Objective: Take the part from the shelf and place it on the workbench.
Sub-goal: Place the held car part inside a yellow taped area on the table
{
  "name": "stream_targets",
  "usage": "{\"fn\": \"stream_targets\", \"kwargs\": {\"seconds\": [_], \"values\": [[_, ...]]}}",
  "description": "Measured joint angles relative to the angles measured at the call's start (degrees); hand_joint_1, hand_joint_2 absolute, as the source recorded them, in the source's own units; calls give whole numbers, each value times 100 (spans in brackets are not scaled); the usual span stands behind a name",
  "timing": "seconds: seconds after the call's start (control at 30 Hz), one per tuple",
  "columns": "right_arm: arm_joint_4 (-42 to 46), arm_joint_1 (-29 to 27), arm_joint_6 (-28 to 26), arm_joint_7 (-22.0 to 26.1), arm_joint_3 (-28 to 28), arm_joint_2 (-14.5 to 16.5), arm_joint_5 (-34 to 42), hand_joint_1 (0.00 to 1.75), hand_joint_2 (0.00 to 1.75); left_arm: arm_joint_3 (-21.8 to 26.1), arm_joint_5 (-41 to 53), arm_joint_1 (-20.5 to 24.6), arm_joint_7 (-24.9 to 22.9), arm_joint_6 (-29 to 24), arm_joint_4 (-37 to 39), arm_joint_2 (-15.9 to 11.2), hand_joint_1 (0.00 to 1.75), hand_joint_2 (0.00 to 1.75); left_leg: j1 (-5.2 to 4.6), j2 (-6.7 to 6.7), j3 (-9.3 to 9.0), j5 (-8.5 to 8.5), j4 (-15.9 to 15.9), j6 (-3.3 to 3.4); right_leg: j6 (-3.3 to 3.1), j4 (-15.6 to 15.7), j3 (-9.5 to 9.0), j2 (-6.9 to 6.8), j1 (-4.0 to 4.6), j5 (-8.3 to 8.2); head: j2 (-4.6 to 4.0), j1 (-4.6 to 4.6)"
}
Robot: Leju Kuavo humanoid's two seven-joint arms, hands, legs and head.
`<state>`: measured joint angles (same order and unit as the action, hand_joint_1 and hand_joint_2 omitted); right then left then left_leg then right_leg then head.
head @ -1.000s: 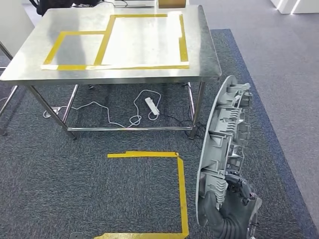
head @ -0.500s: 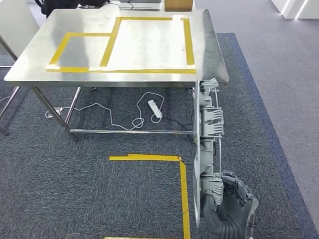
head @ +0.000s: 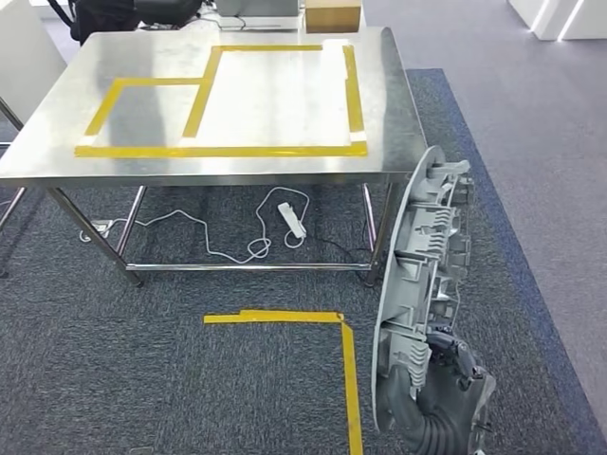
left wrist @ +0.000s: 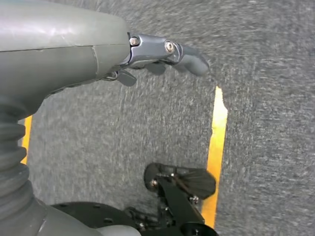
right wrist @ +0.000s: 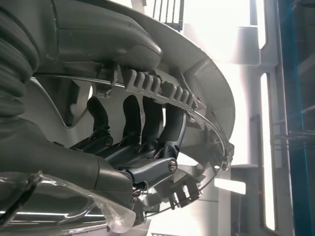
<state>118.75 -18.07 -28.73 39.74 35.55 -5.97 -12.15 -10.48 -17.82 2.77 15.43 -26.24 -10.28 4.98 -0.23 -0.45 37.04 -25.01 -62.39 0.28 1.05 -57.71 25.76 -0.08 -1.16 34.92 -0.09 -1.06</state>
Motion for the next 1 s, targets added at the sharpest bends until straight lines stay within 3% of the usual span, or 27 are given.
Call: {"fn": "stream_targets", "kwargs": {"seconds": [0.07,0.13,0.17,0.27,0.33,0.4,0.47,0.5,0.53,0.6,0.63,0.67,0.73,0.8,0.87,0.9,1.0], "values": [[2,-4,1,-1,-5,0,4,175,175,1,0,10,-1,2,1,4,0,175,-7,-2,-102,-144,187,74,77,36,-69,-6,2,-25,0,3],[3,-7,4,-8,-8,-1,9,175,175,2,-1,-2,-1,3,1,8,0,175,12,-17,-219,-193,309,138,125,-141,-10,-9,-1,-36,0,-15],[3,-6,8,-10,-8,-1,8,175,175,3,1,-7,0,4,1,10,0,175,21,-23,-289,-218,347,169,135,-372,130,-6,-3,14,0,-25],[2,-8,20,-8,-8,-8,-9,175,175,7,6,-10,3,6,1,19,0,175,14,-28,-455,-355,378,213,147,-1353,858,4,2,385,0,-48],[2,-16,25,-9,-10,-16,-14,175,175,8,8,-20,3,8,1,28,0,175,8,-34,-583,-462,378,213,155,-1594,1190,4,4,482,0,-51],[2,-22,27,-11,-12,-20,-13,175,175,8,7,-26,3,8,1,33,0,175,8,-39,-647,-510,378,211,159,-1564,1265,3,3,436,0,-51],[2,-23,27,-11,-12,-20,-13,175,175,8,7,-26,3,8,1,33,0,175,8,-39,-654,-514,378,211,159,-1551,1266,3,3,425,0,-51],[2,-27,27,-11,-12,-21,-14,175,175,8,7,-28,3,8,1,34,0,175,9,-43,-704,-549,378,206,159,-1406,1250,3,3,298,0,-53],[-1,-35,28,-9,-13,-24,-16,175,175,8,7,-28,5,12,3,36,0,175,4,-44,-800,-629,372,185,150,-1111,1237,1,7,-4,0,-48],[-6,-53,31,-8,-20,-31,-26,175,175,10,7,-16,15,21,7,44,0,175,-2,-46,-1011,-816,361,101,55,-497,1122,8,27,-545,0,-44],[-9,-62,32,-7,-25,-33,-30,175,175,11,8,-4,21,26,9,46,0,175,-5,-42,-1052,-861,300,53,-2,-310,1049,11,29,-683,0,-38],[-9,-69,33,-9,-29,-33,-32,175,175,12,8,11,28,26,8,47,0,175,-3,-37,-1010,-847,169,10,-57,-265,952,10,24,-635,0,-35],[-9,-69,33,-8,-35,-33,-34,175,175,12,9,32,43,26,8,51,0,175,15,-27,-692,-864,-388,-59,-99,-201,787,-5,1,-552,0,-23],[-9,-59,38,-7,-46,-33,-38,175,175,13,7,30,64,27,8,57,0,175,43,-22,-220,-1091,-1000,-114,-118,-178,631,-6,-3,-439,0,-17],[-10,-70,56,-7,-57,-33,-45,175,175,18,2,6,89,32,8,58,0,175,60,-22,88,-1250,-1170,-134,-111,-174,448,13,-9,-297,0,-17],[-10,-77,73,-7,-61,-33,-49,175,175,23,-2,-4,98,37,8,57,0,175,63,-21,139,-1170,-1035,-132,-102,-172,341,21,-14,-219,0,-16],[-19,-82,134,-7,-74,-33,-67,175,175,43,-17,-23,109,55,13,50,0,175,42,6,150,-381,-258,-79,-50,-159,58,33,-26,1,0,-19]]}}
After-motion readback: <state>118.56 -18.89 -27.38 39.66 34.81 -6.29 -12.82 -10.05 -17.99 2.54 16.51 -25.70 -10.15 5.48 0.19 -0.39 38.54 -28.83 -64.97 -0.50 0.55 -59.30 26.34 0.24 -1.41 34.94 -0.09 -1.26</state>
